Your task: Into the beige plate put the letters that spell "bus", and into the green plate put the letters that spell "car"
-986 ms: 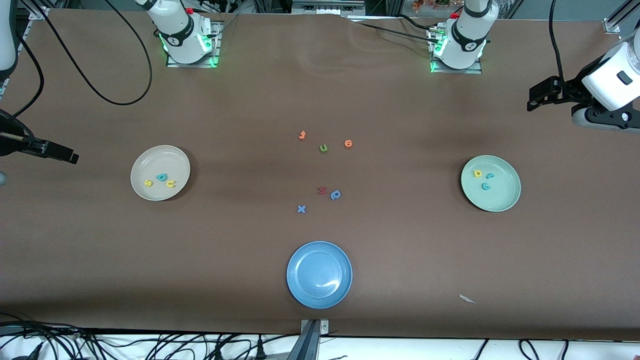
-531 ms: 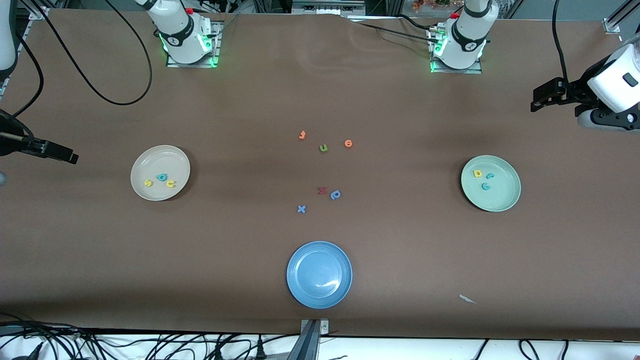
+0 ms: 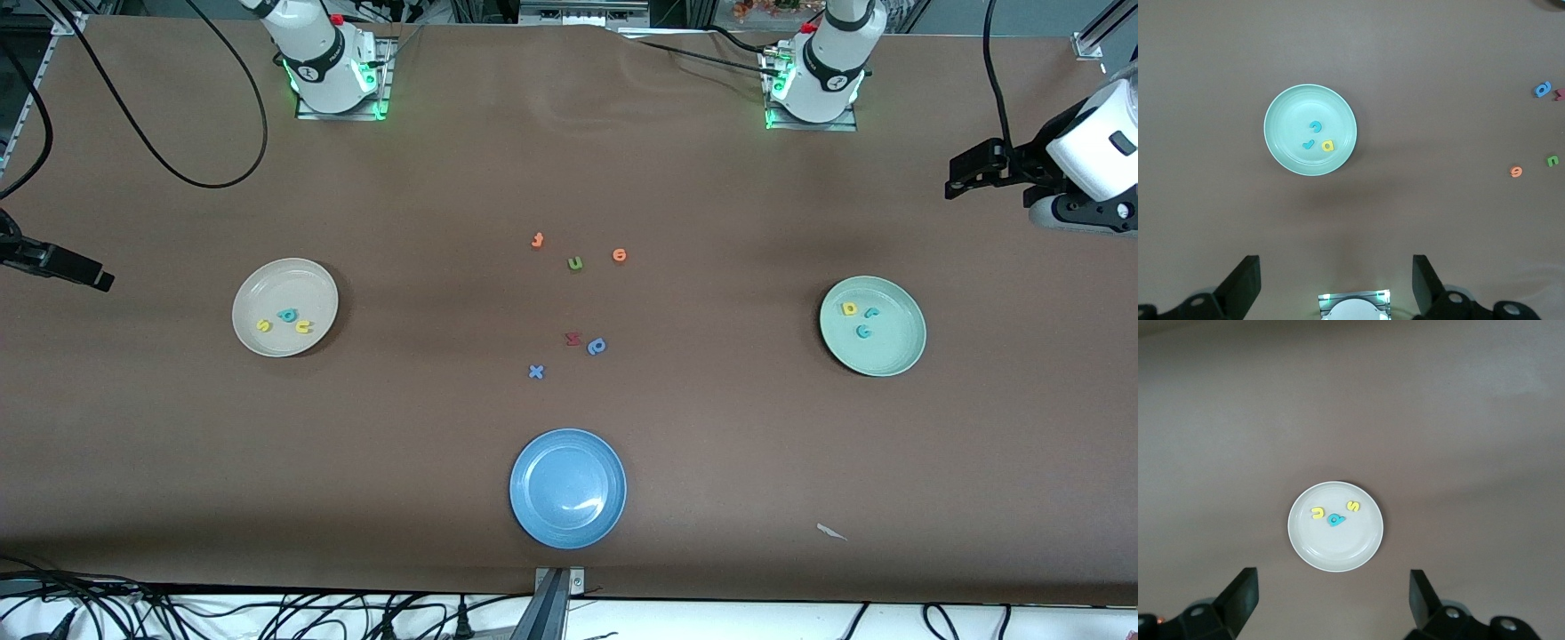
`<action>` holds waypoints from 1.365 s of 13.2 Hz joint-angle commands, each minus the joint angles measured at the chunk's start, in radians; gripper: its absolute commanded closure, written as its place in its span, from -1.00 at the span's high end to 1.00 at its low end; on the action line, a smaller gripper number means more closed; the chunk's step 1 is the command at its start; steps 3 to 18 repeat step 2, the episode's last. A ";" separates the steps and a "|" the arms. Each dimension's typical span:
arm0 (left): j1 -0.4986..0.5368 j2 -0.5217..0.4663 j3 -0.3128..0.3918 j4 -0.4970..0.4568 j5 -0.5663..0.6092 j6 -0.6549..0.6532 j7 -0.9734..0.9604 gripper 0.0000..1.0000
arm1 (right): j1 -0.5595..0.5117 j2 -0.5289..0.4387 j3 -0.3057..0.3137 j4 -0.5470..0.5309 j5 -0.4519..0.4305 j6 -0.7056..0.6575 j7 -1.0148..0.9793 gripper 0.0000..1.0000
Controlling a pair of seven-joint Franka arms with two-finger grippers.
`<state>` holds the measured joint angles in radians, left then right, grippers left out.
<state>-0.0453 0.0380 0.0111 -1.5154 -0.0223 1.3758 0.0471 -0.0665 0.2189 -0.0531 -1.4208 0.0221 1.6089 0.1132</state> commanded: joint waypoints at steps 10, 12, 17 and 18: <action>0.007 0.014 -0.005 0.034 -0.005 -0.021 0.011 1.00 | -0.003 -0.010 0.009 0.002 0.015 -0.006 0.014 1.00; 0.007 0.014 -0.005 0.034 -0.005 -0.021 0.011 1.00 | -0.003 -0.010 0.009 0.002 0.015 -0.006 0.014 1.00; 0.007 0.014 -0.005 0.034 -0.005 -0.021 0.011 1.00 | -0.003 -0.010 0.009 0.002 0.015 -0.006 0.014 1.00; 0.007 0.014 -0.005 0.034 -0.005 -0.021 0.011 1.00 | -0.003 -0.010 0.009 0.002 0.015 -0.006 0.014 1.00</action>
